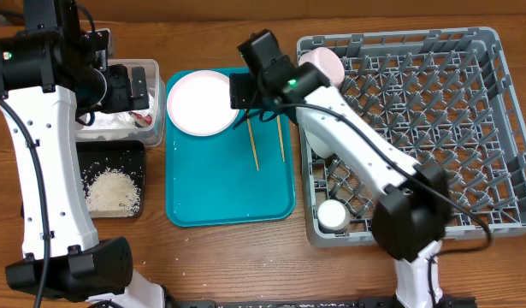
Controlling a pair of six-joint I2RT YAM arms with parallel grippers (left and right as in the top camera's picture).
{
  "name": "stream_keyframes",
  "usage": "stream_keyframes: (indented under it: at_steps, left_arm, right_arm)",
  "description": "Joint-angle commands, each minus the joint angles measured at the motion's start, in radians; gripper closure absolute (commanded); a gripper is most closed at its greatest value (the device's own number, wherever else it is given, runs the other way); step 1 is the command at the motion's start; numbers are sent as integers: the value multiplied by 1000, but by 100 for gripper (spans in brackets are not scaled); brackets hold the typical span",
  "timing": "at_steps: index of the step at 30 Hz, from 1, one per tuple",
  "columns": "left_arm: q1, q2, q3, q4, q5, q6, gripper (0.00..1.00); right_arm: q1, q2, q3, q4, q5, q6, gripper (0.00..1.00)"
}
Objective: Sort waste into correct bins and load items into the dishwasher
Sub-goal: 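Grasp the edge of the pink plate with the right gripper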
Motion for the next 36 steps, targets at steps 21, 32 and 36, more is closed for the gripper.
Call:
stream_keyframes:
  at_steps: [21,32,36]
  left_arm:
    - [0,-20,16,4,11,13,0]
    - [0,-20,16,4,11,13,0]
    - [0,-20,16,4,11,13,0]
  right_arm:
    - [51,271,5,146,36,307,69]
    - [51,329,5,153,50,314,81]
    - [51,329,6,127,53,296,91]
